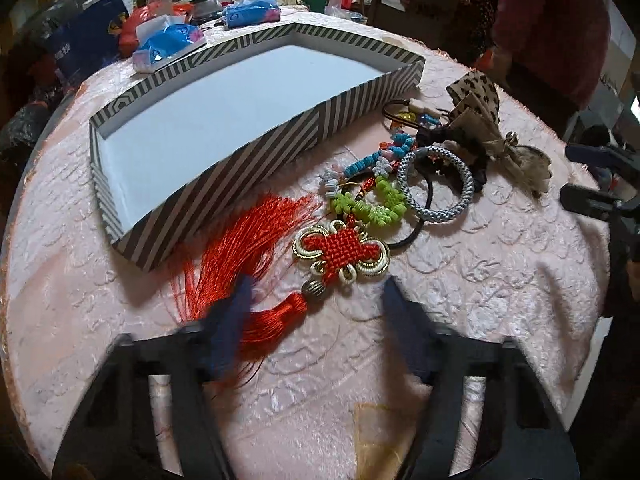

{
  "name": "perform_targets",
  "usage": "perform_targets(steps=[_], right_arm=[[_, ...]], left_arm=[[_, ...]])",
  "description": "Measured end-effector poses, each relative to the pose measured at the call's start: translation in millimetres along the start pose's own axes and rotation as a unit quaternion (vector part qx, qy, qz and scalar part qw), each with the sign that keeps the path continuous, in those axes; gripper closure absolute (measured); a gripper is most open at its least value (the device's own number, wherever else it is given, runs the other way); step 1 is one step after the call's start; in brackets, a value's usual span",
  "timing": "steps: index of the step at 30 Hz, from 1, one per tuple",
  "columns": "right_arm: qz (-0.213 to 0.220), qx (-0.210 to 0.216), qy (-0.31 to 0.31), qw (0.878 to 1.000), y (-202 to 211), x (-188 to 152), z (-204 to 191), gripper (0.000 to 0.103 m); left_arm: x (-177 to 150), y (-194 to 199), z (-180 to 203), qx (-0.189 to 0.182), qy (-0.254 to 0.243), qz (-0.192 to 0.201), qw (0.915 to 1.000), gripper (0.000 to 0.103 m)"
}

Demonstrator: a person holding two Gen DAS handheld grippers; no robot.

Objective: Organize jewelry
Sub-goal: 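Grasp the red tasseled knot with the left tool while the right tool grasps the leopard bow scrunchie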

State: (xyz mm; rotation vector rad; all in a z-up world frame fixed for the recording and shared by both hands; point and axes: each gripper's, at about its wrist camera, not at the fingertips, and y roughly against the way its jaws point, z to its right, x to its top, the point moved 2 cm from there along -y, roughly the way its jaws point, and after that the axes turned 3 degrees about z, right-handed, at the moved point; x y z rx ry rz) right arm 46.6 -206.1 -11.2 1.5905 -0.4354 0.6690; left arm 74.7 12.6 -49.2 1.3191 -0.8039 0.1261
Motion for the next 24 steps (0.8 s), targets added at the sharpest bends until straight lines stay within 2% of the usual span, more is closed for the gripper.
perform_targets(steps=[1,2,6,10,11,12,14,19,22,24], right_arm=[[-0.001,0.0,0.002,1.0,-0.7,0.0,-1.0,0.0],[-0.002,-0.001,0.004,1.0,-1.3,-0.2,-1.5,0.0],[-0.004,0.0,-0.001,1.0,-1.8,-1.1,1.6,0.0],[0.004,0.015,-0.023,1.0,4.0,2.2,22.0,0.0],[0.001,0.021,-0.026,0.999,3.8,5.8,29.0,0.003],[-0.003,0.027,-0.029,0.999,2.5,9.8,34.3,0.012],[-0.013,0.048,-0.014,0.999,-0.8,18.0,35.8,0.024],[-0.03,0.091,0.059,0.994,-19.4,37.0,23.8,0.027],[-0.039,0.111,0.078,0.99,-38.3,41.6,21.7,0.04],[-0.05,0.112,0.075,0.99,-51.1,36.0,25.4,0.055]], left_arm=[[1.2,2.9,0.1,0.005,0.007,0.0,1.0,0.088],[-0.7,5.3,-2.0,0.002,0.023,-0.007,0.9997,0.093],[-13.8,17.6,8.6,0.011,0.033,-0.005,0.9994,0.093],[-25.6,26.6,6.5,0.034,0.074,0.007,0.9966,0.093],[-28.0,26.2,5.4,0.035,0.084,0.006,0.9958,0.093],[-30.8,27.1,4.3,0.036,0.093,0.008,0.9949,0.093],[-31.9,27.6,3.6,0.039,0.105,0.013,0.9936,0.093],[-27.8,24.8,0.1,0.038,0.125,0.015,0.9913,0.093],[-27.2,24.9,-0.8,0.038,0.128,0.012,0.9909,0.093],[-25.6,24.4,-1.1,0.039,0.129,0.01,0.9908,0.093]])
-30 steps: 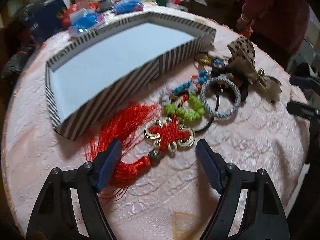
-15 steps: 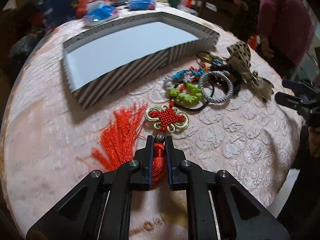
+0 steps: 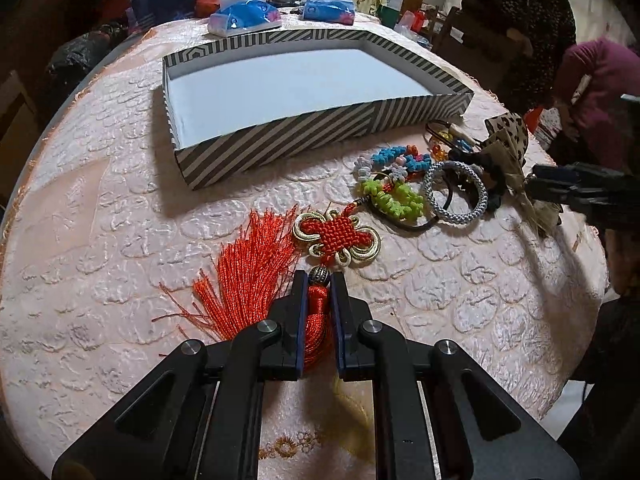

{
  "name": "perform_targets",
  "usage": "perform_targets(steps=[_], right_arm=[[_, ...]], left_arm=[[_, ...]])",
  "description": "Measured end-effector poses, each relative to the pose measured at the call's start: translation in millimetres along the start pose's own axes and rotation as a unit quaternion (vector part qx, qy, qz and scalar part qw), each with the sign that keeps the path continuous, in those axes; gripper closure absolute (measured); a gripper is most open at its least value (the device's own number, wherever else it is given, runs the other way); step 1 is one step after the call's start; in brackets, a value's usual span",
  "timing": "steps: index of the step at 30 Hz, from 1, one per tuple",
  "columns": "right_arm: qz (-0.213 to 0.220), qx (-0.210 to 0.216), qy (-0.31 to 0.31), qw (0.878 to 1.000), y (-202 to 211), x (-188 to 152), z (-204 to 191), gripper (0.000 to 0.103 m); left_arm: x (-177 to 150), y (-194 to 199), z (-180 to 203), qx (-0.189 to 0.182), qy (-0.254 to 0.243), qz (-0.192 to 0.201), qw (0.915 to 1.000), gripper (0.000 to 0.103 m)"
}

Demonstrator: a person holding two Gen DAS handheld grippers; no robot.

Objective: Organize jewelry
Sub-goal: 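Grasp the red tasseled knot with the left tool while the right tool grasps the leopard bow scrunchie, then carry the red knot with the left tool while the right tool carries the bow scrunchie over the tray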

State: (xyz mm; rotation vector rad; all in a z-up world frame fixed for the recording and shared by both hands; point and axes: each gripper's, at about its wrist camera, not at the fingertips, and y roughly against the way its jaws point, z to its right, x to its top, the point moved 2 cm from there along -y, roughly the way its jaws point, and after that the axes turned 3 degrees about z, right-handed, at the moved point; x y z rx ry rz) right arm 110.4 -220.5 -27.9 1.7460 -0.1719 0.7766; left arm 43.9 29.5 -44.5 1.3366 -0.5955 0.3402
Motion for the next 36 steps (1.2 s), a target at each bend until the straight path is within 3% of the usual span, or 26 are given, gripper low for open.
perform_targets(steps=[3,7,9,11,16,17,20,23,26,36], right_arm=[[-0.004,0.013,-0.018,1.0,-4.5,-11.4,1.5,0.069],[0.015,0.002,0.024,1.0,-2.5,-8.7,-13.9,0.069],[0.004,-0.001,0.038,0.999,-7.0,-10.0,-19.1,0.08],[0.009,0.004,0.026,1.0,-3.5,-10.8,-18.1,0.081],[0.007,0.024,-0.01,1.0,9.3,-18.2,-12.6,0.081],[0.008,0.024,-0.012,1.0,10.0,-19.8,-12.9,0.079],[-0.004,0.01,-0.001,1.0,6.8,-25.7,-18.9,0.06],[-0.001,0.011,0.005,1.0,10.2,-30.6,-24.2,0.06],[0.0,0.02,-0.012,1.0,16.1,-34.8,-21.6,0.096],[0.089,0.043,-0.043,0.994,73.7,-29.8,-11.7,0.1]], left_arm=[[2.1,-0.8,-0.2,0.0,0.004,-0.002,1.0,0.093],[4.2,-2.6,0.1,0.004,0.006,-0.004,1.0,0.093],[4.1,-2.7,1.1,0.007,0.006,-0.005,0.9999,0.093],[4.1,-2.4,0.7,0.008,0.012,-0.008,0.9999,0.093],[2.6,-1.2,-1.1,0.002,0.016,-0.012,0.9998,0.093],[2.3,-1.0,-2.5,-0.002,0.02,-0.011,0.9997,0.093],[1.5,-0.3,-4.0,-0.005,0.03,-0.011,0.9995,0.092],[1.0,0.6,-2.9,0.0,0.032,-0.01,0.9994,0.092],[0.1,1.7,0.9,0.013,0.029,-0.011,0.9994,0.093],[4.2,27.4,2.1,0.01,0.03,0.018,0.9993,0.093]])
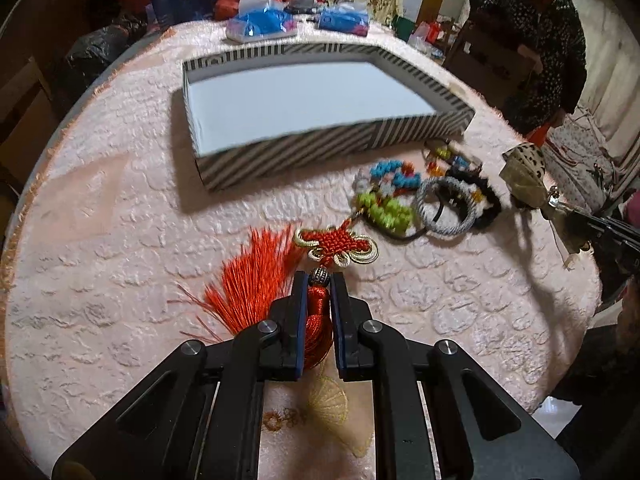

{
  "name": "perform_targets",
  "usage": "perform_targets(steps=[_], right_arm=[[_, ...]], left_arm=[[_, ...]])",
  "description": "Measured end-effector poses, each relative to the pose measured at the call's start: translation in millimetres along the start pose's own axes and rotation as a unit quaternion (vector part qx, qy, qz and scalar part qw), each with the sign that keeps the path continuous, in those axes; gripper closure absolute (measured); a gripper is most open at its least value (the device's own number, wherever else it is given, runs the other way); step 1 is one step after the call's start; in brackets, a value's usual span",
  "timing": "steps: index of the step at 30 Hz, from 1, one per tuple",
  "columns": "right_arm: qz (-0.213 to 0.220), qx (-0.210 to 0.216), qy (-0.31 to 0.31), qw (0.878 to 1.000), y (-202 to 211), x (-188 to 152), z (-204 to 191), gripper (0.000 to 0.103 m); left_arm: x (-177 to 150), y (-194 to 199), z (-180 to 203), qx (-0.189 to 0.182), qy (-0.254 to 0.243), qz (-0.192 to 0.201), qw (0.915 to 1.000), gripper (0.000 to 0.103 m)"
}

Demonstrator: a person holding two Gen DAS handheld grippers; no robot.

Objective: Organize jewelry
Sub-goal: 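Carry the red knot with the left tool while the right tool carries the bow scrunchie over the tray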

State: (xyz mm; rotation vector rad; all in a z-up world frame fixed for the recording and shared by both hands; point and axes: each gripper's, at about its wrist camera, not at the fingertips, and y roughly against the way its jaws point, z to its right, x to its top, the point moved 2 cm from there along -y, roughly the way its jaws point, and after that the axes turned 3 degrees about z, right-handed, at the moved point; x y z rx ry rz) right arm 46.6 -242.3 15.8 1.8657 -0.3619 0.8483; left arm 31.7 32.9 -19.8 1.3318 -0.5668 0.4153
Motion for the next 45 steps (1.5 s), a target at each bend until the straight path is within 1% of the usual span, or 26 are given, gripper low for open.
perform_targets(steps=[4,8,10,15,17,19,21,22,24,25,26,27,28,29,30,33,35,37,39,42,45], right_arm=[[0.02,0.007,-0.006,1.0,9.8,9.8,-3.2,0.1],[0.021,0.006,0.006,1.0,14.4,20.5,-11.5,0.1],[0.021,0.004,0.01,1.0,15.5,27.5,-15.0,0.1],[0.028,-0.004,0.015,0.999,18.7,48.8,-17.8,0.1],[0.035,0.004,0.008,0.999,22.3,60.1,-17.4,0.1],[0.047,0.011,0.005,0.999,27.5,69.6,-18.4,0.1],[0.04,0.009,0.015,0.999,23.2,79.0,-20.9,0.1],[0.034,0.007,0.022,0.999,21.0,86.7,-21.7,0.1],[0.052,0.003,0.031,0.998,28.8,106.7,-22.2,0.1],[0.061,0.002,0.034,0.998,31.6,117.2,-20.5,0.1],[0.052,-0.003,0.027,0.998,29.0,125.6,-17.1,0.1],[0.05,-0.008,0.021,0.999,30.6,133.4,-16.2,0.1],[0.059,-0.001,0.023,0.998,35.7,138.9,-17.9,0.1],[0.074,0.007,0.028,0.997,42.6,146.1,-20.6,0.1],[0.075,0.005,0.029,0.997,42.7,149.6,-20.8,0.1],[0.059,-0.005,0.026,0.998,28.2,159.7,-17.3,0.1],[0.05,0.001,0.015,0.999,12.6,166.6,-13.5,0.1],[0.044,0.002,0.011,0.999,-3.3,172.7,-11.9,0.1],[0.037,0.001,0.016,0.999,-24.9,178.9,-12.4,0.1],[0.029,0.011,0.015,0.999,-54.6,183.6,-12.7,0.1],[0.019,0.022,0.014,0.999,-82.6,184.3,-14.7,0.1]], left_arm=[[11.6,16.2,-1.6,-0.007,0.005,0.018,0.9998,0.093],[29.7,37.3,4.0,-0.023,-0.001,0.041,0.9989,0.093],[38.7,45.4,6.3,-0.025,-0.006,0.052,0.9983,0.093],[71.2,63.0,2.5,-0.041,-0.001,0.076,0.9963,0.093],[82.9,71.0,1.0,-0.039,-0.002,0.087,0.9955,0.093],[96.3,79.1,1.1,-0.048,-0.002,0.094,0.9944,0.093],[114.6,85.9,3.0,-0.044,-0.015,0.108,0.9931,0.093],[125.8,87.0,3.6,-0.041,-0.022,0.111,0.9928,0.093],[145.0,91.3,3.0,-0.043,-0.022,0.114,0.9923,0.093],[159.3,95.8,4.5,-0.043,-0.033,0.123,0.9909,0.093],[168.2,97.6,4.8,-0.035,-0.039,0.124,0.9909,0.093],[175.1,101.0,4.5,-0.032,-0.036,0.124,0.9911,0.093],[177.9,104.8,5.8,-0.035,-0.039,0.129,0.9902,0.093],[181.0,110.3,10.3,-0.032,-0.056,0.144,0.9875,0.093],[183.0,108.0,14.0,-0.017,-0.074,0.147,0.9862,0.093],[189.6,86.6,9.7,-0.022,-0.061,0.128,0.9897,0.093],[193.0,70.2,5.8,-0.012,-0.055,0.124,0.9907,0.093],[197.2,46.6,-3.1,-0.011,-0.03,0.106,0.9938,0.093],[203.2,25.4,-10.5,-0.001,-0.015,0.096,0.9952,0.093],[209.9,-0.2,-25.3,0.011,0.015,0.09,0.9958,0.093],[207.6,-22.5,-38.9,0.014,0.042,0.077,0.996,0.093]])
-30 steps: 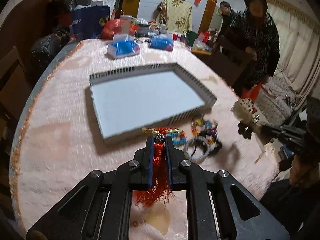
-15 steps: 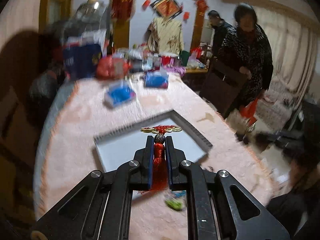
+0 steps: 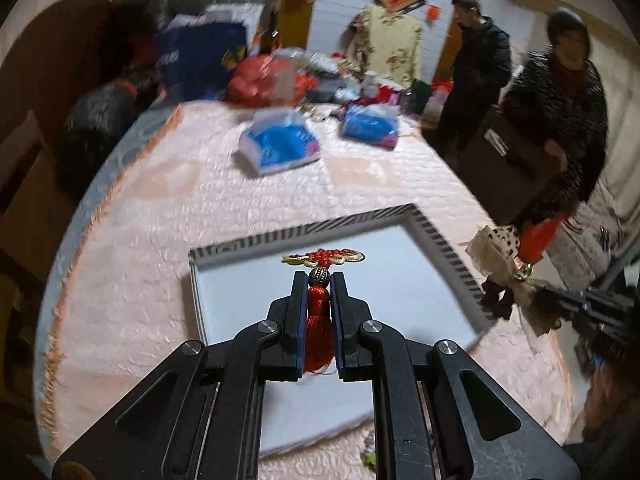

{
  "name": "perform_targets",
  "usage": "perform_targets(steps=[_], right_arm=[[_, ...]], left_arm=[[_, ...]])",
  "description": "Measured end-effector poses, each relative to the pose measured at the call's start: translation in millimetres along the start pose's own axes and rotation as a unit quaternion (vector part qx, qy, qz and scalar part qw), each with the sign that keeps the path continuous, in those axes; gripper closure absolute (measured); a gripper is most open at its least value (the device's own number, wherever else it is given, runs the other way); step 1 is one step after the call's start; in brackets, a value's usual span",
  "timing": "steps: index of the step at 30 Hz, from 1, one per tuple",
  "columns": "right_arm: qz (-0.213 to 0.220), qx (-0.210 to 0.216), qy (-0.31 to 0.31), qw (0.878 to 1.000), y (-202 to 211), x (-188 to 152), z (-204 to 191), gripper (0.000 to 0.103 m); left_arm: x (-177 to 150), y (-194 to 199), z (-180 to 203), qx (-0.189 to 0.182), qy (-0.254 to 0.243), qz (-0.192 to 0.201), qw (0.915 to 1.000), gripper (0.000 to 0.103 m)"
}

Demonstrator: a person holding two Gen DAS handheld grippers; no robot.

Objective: Organize jewelry
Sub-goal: 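Carry the red knot with the left tool while the right tool carries the bow scrunchie over the tray, then open the left tool to drop the red knot while the right tool releases the scrunchie in the tray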

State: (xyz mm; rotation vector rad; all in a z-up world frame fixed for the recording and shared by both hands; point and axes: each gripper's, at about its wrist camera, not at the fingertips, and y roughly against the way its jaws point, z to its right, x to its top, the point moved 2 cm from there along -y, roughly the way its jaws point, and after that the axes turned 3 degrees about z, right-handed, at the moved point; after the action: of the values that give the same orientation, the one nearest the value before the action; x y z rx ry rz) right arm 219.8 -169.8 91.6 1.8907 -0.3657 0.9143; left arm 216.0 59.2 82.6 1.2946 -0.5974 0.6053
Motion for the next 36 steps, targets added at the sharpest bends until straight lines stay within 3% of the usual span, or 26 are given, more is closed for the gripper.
perform_targets(steps=[8,15,31,34,36], right_arm=[[-0.033,0.012,0.006,0.999,-54.4,-18.6,-5.4,0.1],[-0.039,0.023,0.008,0.999,-72.2,-37.4,-7.2,0.1],[-0.053,0.048,-0.016,0.997,-92.6,-61.6,-3.7,0.1],[-0.064,0.053,-0.022,0.996,-95.9,-66.5,-1.6,0.1],[-0.063,0.057,-0.033,0.996,-95.9,-67.8,1.8,0.098]], left_arm=[[-40.3,-40.9,-12.9,0.05,0.021,-0.046,0.9975,0.093],[-59.6,-48.8,-6.9,0.088,0.019,-0.05,0.9947,0.093],[-74.5,-66.7,-12.2,0.103,0.023,-0.071,0.9919,0.093],[-81.6,-69.6,-15.8,0.106,0.026,-0.076,0.9912,0.09],[-86.3,-70.3,-18.1,0.112,0.024,-0.077,0.9904,0.08]])
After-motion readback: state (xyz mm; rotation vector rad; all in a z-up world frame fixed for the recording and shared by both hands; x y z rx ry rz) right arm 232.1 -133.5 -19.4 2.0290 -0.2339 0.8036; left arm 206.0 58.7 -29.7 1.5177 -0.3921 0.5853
